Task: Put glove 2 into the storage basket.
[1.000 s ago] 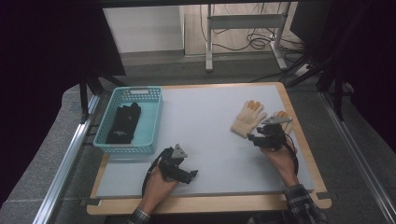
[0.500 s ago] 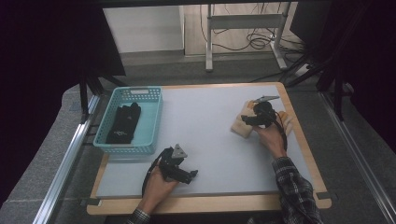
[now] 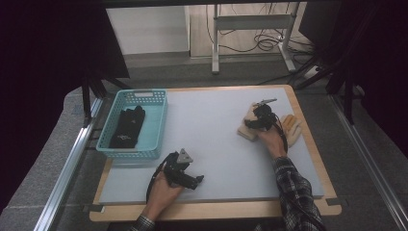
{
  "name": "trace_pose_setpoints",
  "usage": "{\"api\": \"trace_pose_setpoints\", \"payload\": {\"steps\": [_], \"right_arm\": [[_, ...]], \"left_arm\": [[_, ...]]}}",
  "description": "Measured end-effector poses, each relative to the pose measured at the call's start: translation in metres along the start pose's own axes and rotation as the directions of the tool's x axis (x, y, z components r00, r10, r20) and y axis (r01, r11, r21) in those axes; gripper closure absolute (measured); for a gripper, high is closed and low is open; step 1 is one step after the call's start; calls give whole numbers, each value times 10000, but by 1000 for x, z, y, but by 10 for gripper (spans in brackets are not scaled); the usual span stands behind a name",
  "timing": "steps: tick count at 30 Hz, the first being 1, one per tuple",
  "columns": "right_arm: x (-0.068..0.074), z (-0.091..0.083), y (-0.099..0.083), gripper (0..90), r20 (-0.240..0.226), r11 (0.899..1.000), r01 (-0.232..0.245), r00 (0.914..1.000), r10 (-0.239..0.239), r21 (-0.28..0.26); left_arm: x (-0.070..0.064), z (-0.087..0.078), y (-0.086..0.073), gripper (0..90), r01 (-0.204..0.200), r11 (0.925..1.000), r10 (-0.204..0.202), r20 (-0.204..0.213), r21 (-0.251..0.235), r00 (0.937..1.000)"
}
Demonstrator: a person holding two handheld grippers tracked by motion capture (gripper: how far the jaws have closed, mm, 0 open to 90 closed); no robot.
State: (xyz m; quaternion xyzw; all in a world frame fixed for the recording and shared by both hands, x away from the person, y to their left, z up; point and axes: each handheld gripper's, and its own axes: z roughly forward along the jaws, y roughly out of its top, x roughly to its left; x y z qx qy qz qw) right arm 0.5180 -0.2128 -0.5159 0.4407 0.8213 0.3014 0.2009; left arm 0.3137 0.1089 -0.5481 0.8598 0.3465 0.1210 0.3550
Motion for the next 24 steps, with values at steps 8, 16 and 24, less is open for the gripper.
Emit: {"api": "trace_pose_setpoints", "payload": {"steps": [8, 16, 24], "right_arm": [[0, -10, 0, 517, -652, 9994, -316, 9973, 323, 127], [19, -43, -2, 515, -1596, 9984, 34, 9871, -123, -558], [67, -77, -8, 505, -2584, 9912, 824, 9601, -1068, -1036]], "left_arm": [[0, 0, 0, 8, -60, 10000, 60, 2, 52, 10000], [1, 0, 0, 8, -74, 10000, 74, 0, 51, 10000], [0, 0, 0, 8, 1, 10000, -1, -2, 6, 10000]]}}
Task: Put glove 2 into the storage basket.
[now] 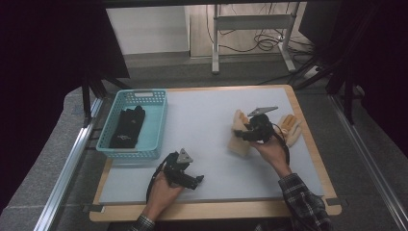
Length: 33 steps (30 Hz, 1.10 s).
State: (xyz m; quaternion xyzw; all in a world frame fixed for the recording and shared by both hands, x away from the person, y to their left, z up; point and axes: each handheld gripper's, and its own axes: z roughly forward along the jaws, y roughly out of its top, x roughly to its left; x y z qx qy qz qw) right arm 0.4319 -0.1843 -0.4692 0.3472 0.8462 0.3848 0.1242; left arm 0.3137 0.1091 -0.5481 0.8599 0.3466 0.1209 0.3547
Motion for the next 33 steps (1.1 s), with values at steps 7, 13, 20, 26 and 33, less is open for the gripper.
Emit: {"api": "trace_pose_setpoints", "payload": {"steps": [7, 13, 20, 26, 33], "right_arm": [[54, 4, -10, 493, -878, 9951, 972, 9916, -952, 194], [75, 18, -32, 430, -1166, 9891, 1402, 9841, -1341, 457], [68, 16, -38, 311, -1409, 9897, 1423, 9802, -1390, 133], [39, 4, -40, 337, -527, 9958, 914, 9945, -906, 114], [-2, -13, -49, 448, 491, 9998, 185, 9986, -182, -58]], "left_arm": [[0, 0, 0, 9, -21, 10000, 21, -15, -2, 10000], [0, 0, 0, 9, -23, 10000, 23, -12, -1, 10000], [0, 0, 0, 9, -27, 10000, 27, -13, -2, 10000], [0, 0, 0, 9, -7, 10000, 7, -7, -2, 10000], [0, 0, 0, 9, -4, 10000, 4, -4, -2, 10000]]}}
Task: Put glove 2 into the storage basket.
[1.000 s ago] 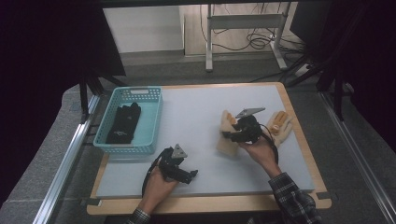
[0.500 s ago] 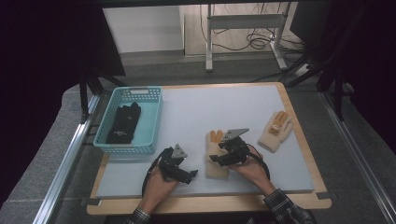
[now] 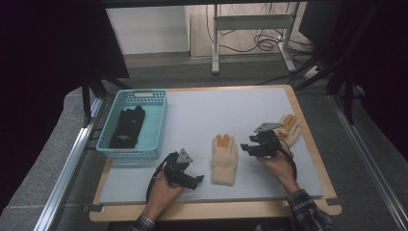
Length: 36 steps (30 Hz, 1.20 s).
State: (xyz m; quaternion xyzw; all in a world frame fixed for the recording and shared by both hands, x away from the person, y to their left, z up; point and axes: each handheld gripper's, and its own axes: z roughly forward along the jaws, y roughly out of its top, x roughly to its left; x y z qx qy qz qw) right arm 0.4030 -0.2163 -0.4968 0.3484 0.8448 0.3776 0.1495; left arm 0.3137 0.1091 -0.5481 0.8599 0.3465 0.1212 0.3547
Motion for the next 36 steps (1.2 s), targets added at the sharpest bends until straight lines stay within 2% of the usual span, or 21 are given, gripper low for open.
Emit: {"api": "trace_pose_setpoints", "payload": {"steps": [4, 7, 12, 14, 16, 22, 25, 29, 31, 33, 36], "right_arm": [[-24, -13, -2, 456, 635, 9991, -415, 9971, 422, -118], [-45, -26, -4, 456, 1281, 9969, -757, 9887, 775, -191], [-79, -46, -12, 456, 2157, 9878, -1499, 9640, 1553, -413], [-89, -52, -16, 456, 2377, 9821, -1806, 9530, 1880, -528], [-96, -54, -21, 454, 2505, 9780, -2016, 9454, 2084, -527], [-104, -45, -35, 383, 2645, 9718, -2345, 9359, 2325, -243], [-105, -37, -36, 359, 2688, 9718, -2350, 9349, 2317, -206], [-104, -23, -37, 363, 3011, 9766, -2147, 9322, 2006, 141], [-104, -18, -38, 419, 3161, 9777, -2088, 9293, 1908, 236], [-103, -18, -38, 514, 3071, 9752, -2205, 9295, 2043, 188], [-102, -21, -36, 561, 3092, 9772, -2092, 9322, 1884, 354]], "left_arm": [[0, 0, 0, 9, 6, 10000, -6, 1, -1, 10000], [0, 0, 0, 9, 7, 10000, -7, -1, -3, 10000], [0, 0, 0, 9, 10, 10000, -10, -1, -5, 10000], [0, 0, 0, 9, 5, 10000, -5, 0, -1, 10000], [0, 0, 0, 9, 6, 10000, -6, -1, -3, 10000], [0, 0, 0, 10, 3, 10000, -3, -4, -5, 10000], [0, 0, 0, 10, 3, 10000, -3, -5, -5, 10000], [0, 0, 0, 10, 1, 10000, -1, -8, -7, 10000], [0, 0, 0, 10, 4, 10000, -4, -3, -6, 10000], [0, 0, 0, 10, 3, 10000, -3, -3, -7, 10000], [0, 0, 0, 10, 4, 10000, -4, -4, -7, 10000]]}}
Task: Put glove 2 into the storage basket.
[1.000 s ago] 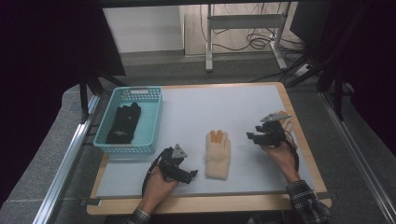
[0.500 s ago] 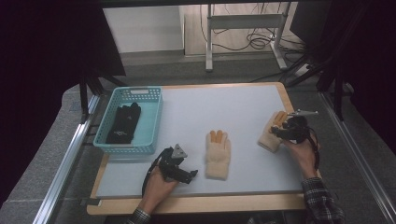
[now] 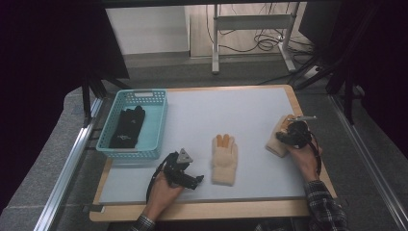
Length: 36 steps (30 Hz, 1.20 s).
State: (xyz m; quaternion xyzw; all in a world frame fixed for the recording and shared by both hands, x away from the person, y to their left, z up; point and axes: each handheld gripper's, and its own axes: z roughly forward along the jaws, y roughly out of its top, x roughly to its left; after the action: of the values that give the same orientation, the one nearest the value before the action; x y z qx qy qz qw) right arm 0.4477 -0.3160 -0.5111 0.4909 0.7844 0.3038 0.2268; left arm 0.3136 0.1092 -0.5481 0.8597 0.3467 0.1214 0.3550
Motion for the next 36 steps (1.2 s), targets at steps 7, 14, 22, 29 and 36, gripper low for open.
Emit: {"api": "trace_pose_setpoints", "payload": {"steps": [7, 14, 22, 29, 36], "right_arm": [[1, -16, 2, 563, -323, 9990, 46, 9995, -60, -453], [15, -34, 8, 562, -850, 9949, 281, 9957, -365, -971], [44, -57, 18, 561, -1724, 9842, 755, 9796, -1032, -1603], [86, -69, 25, 559, -2777, 9681, 1437, 9400, -1984, -2052], [136, -66, 28, 559, -3603, 9512, 2320, 8856, -2931, -2034]], "left_arm": [[0, 0, 0, 10, 0, 10000, 0, -1, 0, 10000], [0, 0, 0, 10, 0, 10000, 0, -2, 1, 10000], [0, 0, 0, 10, -8, 10000, 8, -7, 3, 10000], [0, 0, 0, 10, -4, 10000, 4, -23, -17, 10000], [0, 0, 0, 10, -3, 10000, 3, -19, -18, 10000]]}}
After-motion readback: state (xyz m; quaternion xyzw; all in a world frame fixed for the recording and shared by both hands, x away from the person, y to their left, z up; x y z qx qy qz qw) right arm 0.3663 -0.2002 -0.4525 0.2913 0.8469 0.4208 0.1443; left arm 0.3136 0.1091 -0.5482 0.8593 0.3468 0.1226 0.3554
